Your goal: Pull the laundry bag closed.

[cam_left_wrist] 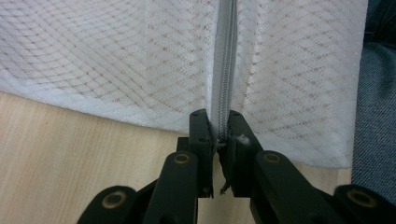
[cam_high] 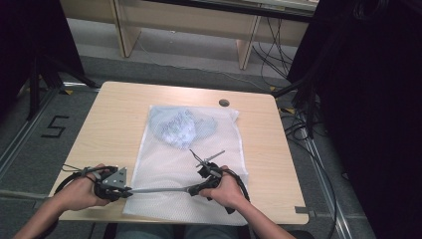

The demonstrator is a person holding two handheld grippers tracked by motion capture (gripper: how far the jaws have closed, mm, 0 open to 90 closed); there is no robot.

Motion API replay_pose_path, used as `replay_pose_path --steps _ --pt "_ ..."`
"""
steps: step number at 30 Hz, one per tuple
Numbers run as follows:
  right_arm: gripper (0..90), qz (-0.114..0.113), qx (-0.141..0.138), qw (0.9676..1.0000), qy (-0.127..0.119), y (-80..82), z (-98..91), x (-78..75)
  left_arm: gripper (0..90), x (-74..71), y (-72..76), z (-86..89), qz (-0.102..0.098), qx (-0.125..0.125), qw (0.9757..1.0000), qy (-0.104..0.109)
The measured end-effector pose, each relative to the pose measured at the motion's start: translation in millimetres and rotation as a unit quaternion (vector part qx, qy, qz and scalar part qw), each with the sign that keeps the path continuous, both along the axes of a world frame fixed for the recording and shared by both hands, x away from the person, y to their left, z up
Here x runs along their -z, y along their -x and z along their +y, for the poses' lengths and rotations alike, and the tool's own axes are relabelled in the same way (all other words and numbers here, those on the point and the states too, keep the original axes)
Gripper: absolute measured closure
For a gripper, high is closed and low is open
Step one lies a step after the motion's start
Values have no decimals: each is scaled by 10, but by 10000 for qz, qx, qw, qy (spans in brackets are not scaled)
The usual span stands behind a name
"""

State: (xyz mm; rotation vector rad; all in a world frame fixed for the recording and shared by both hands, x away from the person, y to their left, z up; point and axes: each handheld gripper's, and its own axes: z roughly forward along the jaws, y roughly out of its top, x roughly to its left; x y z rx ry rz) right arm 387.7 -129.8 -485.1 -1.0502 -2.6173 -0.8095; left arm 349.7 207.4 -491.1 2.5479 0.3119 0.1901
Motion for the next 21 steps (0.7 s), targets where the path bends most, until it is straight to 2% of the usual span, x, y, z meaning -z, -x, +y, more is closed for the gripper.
replay_pose_path --steps 4,5,6,7,8,10,11,16,18,19,20,21 --pt "871 -29 45 10000 6 8 -3 -4 826 -1 -3 3 46 13 10000 20" --pt "871 23 11 10000 25 -1 -13 -1 826 -4 -4 4 63 21 10000 -2" --pt "871 23 11 10000 25 -1 -13 -1 826 -7 -9 12 41 53 10000 -63" --pt "870 -12 -2 10000 23 -4 -20 -6 826 -3 -7 15 11 38 10000 -46" --pt "871 70 73 9999 24 1 -27 -9 826 -3 -8 16 17 41 10000 -43" --pt "871 20 24 10000 -29 -4 -50 -7 826 -5 -5 10 12 42 10000 -42" --pt "871 39 52 10000 28 -5 -62 2 826 4 0 1 24 -3 10000 21" --pt "870 49 61 9999 93 -7 -88 0 826 2 -1 3 35 5 10000 21" --pt "871 147 207 9995 171 6 -92 -18 826 4 -1 3 39 3 10000 22" --pt "871 73 125 9999 64 -2 -102 -5 826 3 -1 3 38 9 10000 20" --pt "871 73 125 9999 64 -2 -102 -5 826 2 0 2 33 9 10000 22" --pt "871 100 209 9996 178 2 -113 -13 826 1 2 1 13 1 10000 16"
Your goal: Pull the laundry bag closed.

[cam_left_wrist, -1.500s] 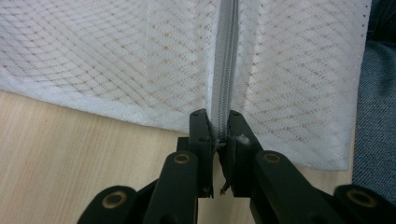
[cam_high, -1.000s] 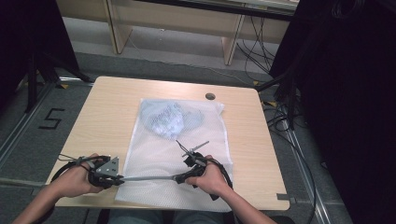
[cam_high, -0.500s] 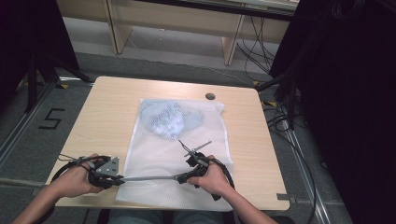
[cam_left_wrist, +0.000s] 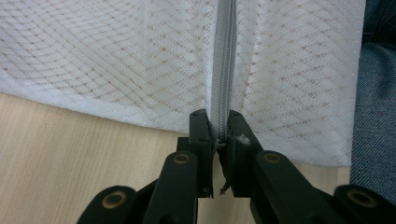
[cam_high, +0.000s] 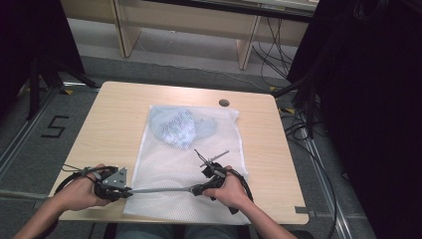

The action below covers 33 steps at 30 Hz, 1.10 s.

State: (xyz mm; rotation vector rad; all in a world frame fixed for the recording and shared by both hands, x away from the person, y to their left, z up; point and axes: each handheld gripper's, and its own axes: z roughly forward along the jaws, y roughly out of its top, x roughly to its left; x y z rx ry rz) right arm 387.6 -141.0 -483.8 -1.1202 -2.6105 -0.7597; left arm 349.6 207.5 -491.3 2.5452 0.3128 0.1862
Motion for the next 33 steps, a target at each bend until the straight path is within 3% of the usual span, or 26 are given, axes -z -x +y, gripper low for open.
replay_pose_path --steps 2,3,4,7,8,10,18,19,22,23,25,28,29,33 --pt "871 -1 -26 10000 -24 0 -4 3 826 -1 2 -1 -16 -2 10000 -5" --pt "870 -63 -129 9997 -181 -4 -3 10 826 -2 3 -2 -18 2 10000 -4" --pt "870 33 -58 9999 -85 3 -11 7 826 -2 3 -3 -13 1 10000 0" --pt "870 -44 -21 10000 -32 6 -17 9 826 -1 4 -5 1 5 10000 9" --pt "870 40 30 10000 22 10 -18 1 826 0 4 -4 2 2 10000 11" --pt "870 -47 -97 9998 -149 -1 -29 13 826 -1 -2 -1 28 23 10000 6" --pt "870 32 16 10000 -8 15 -92 9 826 0 2 -3 7 11 10000 15" --pt "871 -35 -59 9999 -143 14 -103 11 825 -6 1 -1 -12 40 10000 -34" --pt "870 -92 -90 9999 -88 2 -122 18 826 0 7 -4 7 -3 10000 19" --pt "870 28 22 9999 -98 25 -117 -1 826 0 5 -3 -4 -1 10000 9" --pt "870 -61 -47 9999 -84 14 -130 5 825 0 4 -3 0 2 10000 4" --pt "870 -17 -2 9999 -112 20 -144 0 825 -1 0 -4 46 20 10000 13" --pt "870 85 117 9999 23 28 -146 -9 825 0 3 -4 -1 7 10000 9" --pt "870 -35 8 9999 -108 21 -168 -5 825 -6 -4 1 54 32 10000 2"
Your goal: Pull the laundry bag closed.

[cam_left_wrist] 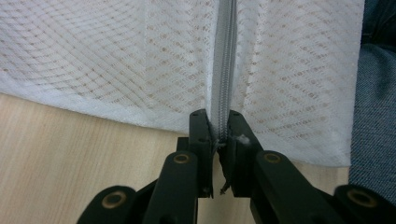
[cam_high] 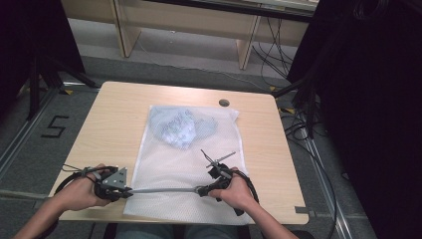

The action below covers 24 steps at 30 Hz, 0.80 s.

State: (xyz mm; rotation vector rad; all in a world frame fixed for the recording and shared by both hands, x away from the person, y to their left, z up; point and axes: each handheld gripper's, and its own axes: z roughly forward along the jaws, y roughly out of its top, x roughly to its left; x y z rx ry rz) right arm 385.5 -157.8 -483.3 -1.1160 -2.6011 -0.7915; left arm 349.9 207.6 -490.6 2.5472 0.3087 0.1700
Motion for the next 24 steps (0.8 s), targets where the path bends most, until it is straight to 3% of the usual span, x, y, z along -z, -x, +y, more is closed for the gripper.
replay_pose_path --steps 24 --pt "870 -5 109 9999 39 -10 -111 2 826 -5 4 -7 -46 49 10000 -29"
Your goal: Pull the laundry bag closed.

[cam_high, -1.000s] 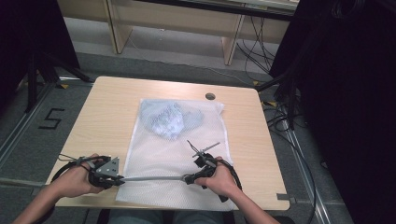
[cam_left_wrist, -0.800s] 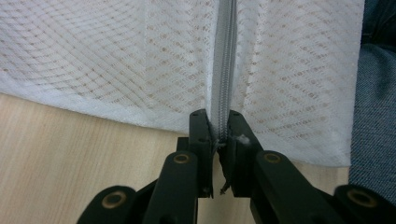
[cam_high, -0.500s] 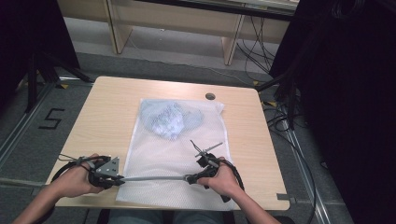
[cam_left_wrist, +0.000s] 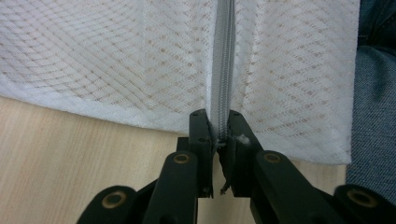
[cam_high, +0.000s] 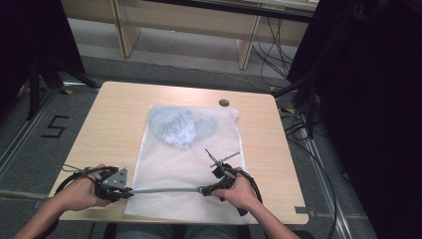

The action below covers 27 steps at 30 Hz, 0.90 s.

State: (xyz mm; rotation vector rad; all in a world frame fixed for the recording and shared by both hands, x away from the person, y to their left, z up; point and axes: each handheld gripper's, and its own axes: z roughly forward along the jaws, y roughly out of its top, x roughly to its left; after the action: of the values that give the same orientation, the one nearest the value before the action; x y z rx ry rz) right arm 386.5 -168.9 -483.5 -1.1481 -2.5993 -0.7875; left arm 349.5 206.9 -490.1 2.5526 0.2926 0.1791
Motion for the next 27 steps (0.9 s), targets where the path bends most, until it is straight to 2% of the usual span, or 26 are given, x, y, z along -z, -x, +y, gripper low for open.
replay_pose_path --steps 3,4,6,7,8,9,13,14,18,19,21,22,23,24,25,27 --pt "870 4 -20 10000 -4 -3 -21 3 826 1 -1 2 -2 5 10000 6" --pt "870 84 71 9999 -27 13 -19 -9 826 1 -1 2 2 6 10000 8" --pt "870 33 21 10000 -46 5 -27 -9 825 1 -1 0 -1 6 10000 10" --pt "870 81 84 9999 68 8 -34 -12 826 0 1 -1 0 5 10000 8" --pt "870 37 -6 10000 31 -4 -42 -3 825 -1 1 -1 -3 8 10000 9" --pt "870 52 59 10000 52 8 -37 -9 825 -2 1 -1 0 9 10000 8" --pt "870 15 11 10000 -52 7 -52 -8 826 -3 2 4 -5 10 10000 12" --pt "870 107 133 9998 77 14 -58 -12 825 -3 1 4 -5 7 10000 9" --pt "870 54 23 10000 -58 13 -76 -10 825 -2 1 2 -5 7 10000 13" --pt "870 57 53 9999 65 9 -87 -8 826 -2 1 5 -1 5 10000 27" --pt "870 109 91 9999 34 9 -101 -8 826 -2 2 8 -5 -1 10000 16" --pt "870 -21 69 10000 38 3 -115 -3 826 0 2 9 -19 -13 10000 24" --pt "871 73 128 9999 68 5 -128 -6 825 0 1 9 -22 -6 10000 21" --pt "871 -16 42 10000 30 -7 -155 6 826 2 0 8 -3 -7 10000 26" --pt "871 -16 42 10000 30 -7 -155 6 826 0 -11 5 55 42 10000 10" --pt "870 59 102 9999 -23 6 -156 -8 825 0 0 2 3 0 10000 14"
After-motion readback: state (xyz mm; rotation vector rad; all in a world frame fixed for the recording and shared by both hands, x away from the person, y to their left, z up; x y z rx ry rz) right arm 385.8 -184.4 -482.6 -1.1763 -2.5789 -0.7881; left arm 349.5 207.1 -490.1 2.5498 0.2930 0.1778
